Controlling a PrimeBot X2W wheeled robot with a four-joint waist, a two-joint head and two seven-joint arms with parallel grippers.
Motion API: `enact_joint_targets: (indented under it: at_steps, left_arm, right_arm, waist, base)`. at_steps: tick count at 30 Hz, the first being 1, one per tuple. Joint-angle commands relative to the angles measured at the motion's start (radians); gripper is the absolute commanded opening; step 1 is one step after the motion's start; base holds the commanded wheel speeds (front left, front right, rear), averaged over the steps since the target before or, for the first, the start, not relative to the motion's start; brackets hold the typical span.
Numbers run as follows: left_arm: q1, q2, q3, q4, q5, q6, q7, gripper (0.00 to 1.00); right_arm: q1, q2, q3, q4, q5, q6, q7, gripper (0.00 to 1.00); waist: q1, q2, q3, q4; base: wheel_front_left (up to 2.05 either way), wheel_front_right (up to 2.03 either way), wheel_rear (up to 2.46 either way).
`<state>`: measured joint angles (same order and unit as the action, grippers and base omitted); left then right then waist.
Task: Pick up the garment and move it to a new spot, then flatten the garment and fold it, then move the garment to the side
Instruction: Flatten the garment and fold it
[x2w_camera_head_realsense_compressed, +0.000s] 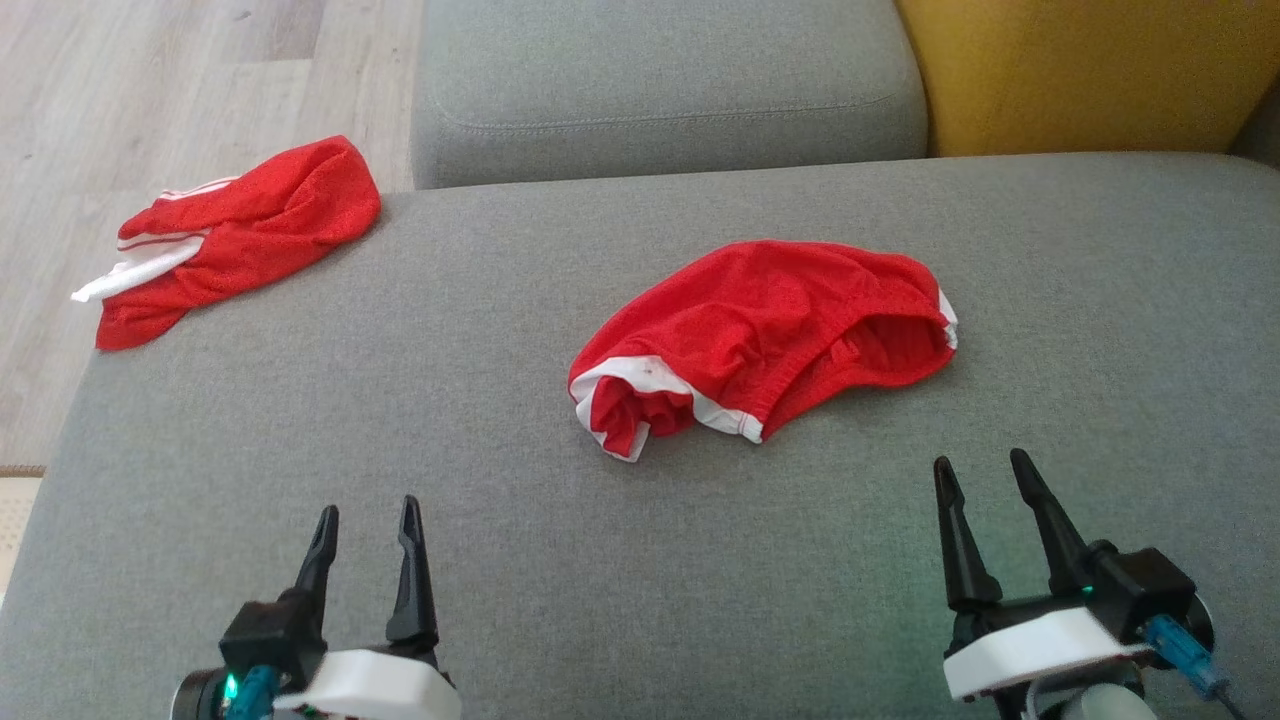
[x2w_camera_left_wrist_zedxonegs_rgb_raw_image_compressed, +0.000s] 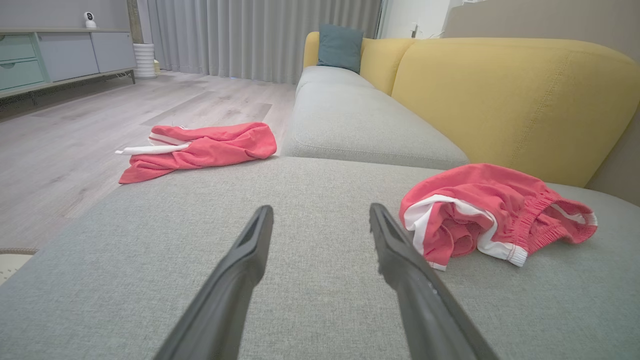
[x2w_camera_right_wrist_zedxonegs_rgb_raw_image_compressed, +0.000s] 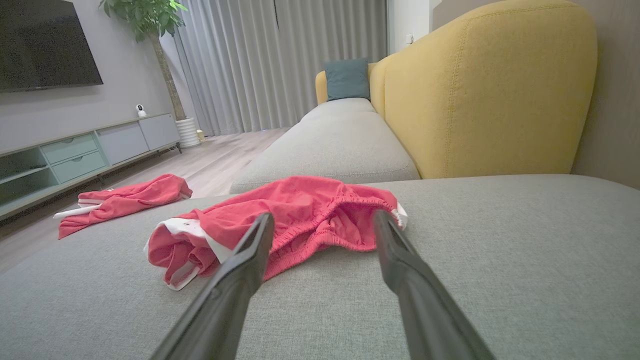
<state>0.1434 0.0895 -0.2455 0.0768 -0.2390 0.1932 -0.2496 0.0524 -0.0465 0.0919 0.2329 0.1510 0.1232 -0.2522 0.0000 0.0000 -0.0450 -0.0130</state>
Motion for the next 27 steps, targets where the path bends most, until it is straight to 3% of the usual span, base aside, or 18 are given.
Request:
enact_joint_targets:
  at_steps: [1, 11, 19, 27]
  left_arm:
    - [-0.025, -0.007, 0.039, -0.027, 0.009, -0.005, -0.012, 1.00]
    - [-0.037, -0.021, 0.019, -0.028, 0.031, -0.032, -0.012, 1.00]
    - [-0.061, -0.030, -0.034, -0.040, 0.045, -0.052, -0.012, 1.00]
    - [-0.089, -0.036, -0.064, -0.053, 0.040, -0.046, -0.012, 1.00]
  right_arm:
    - [-0.029, -0.004, 0.023, -0.031, -0.005, 0.008, -0.010, 1.00]
    - [-0.107, -0.004, 0.059, 0.047, -0.033, 0.008, -0.010, 1.00]
    - [-0.288, -0.004, 0.114, 0.346, -0.046, 0.008, -0.009, 1.00]
    - [-0.429, -0.004, 0.068, 0.596, -0.073, 0.008, -0.009, 1.00]
  waist:
    - [0.0000, 0.0000, 0.001, 0.002]
    - [0.0000, 0.0000, 0.020, 0.060]
    - [0.0000, 0.0000, 0.072, 0.166]
    - [0.0000, 0.0000, 0.146, 0.264]
  base:
    - [0.00, 0.00, 0.00]
    - [0.00, 0.00, 0.00]
    - [0.00, 0.00, 0.00]
    - [0.00, 0.00, 0.00]
